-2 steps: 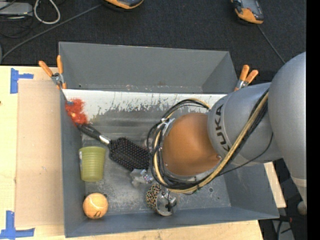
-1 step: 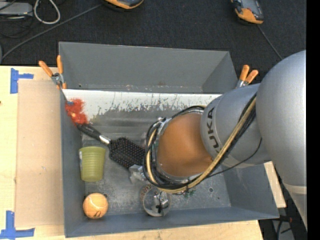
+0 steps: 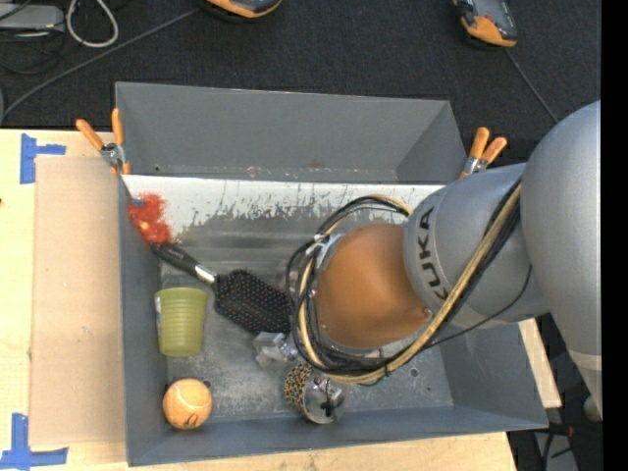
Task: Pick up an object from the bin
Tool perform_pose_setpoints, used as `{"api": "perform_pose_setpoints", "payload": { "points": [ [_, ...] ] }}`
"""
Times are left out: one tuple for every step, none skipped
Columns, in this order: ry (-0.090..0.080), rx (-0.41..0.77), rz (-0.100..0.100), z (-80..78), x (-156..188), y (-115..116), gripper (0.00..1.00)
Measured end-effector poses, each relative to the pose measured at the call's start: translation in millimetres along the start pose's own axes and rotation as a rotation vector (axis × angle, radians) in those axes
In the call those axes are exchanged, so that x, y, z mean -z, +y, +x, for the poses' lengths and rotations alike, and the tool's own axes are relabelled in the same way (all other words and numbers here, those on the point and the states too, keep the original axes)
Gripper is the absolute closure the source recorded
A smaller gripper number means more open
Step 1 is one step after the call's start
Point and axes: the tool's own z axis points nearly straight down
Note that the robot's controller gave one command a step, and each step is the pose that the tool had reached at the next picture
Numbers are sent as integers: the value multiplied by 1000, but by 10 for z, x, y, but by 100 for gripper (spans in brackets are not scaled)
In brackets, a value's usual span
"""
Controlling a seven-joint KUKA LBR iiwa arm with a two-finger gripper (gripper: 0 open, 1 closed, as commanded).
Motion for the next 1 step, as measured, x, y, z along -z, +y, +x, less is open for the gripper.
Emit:
{"api": "perform_pose_setpoints", "payload": {
  "points": [
    [5,-88,-2,-274,-27,-193,0]
  ]
}}
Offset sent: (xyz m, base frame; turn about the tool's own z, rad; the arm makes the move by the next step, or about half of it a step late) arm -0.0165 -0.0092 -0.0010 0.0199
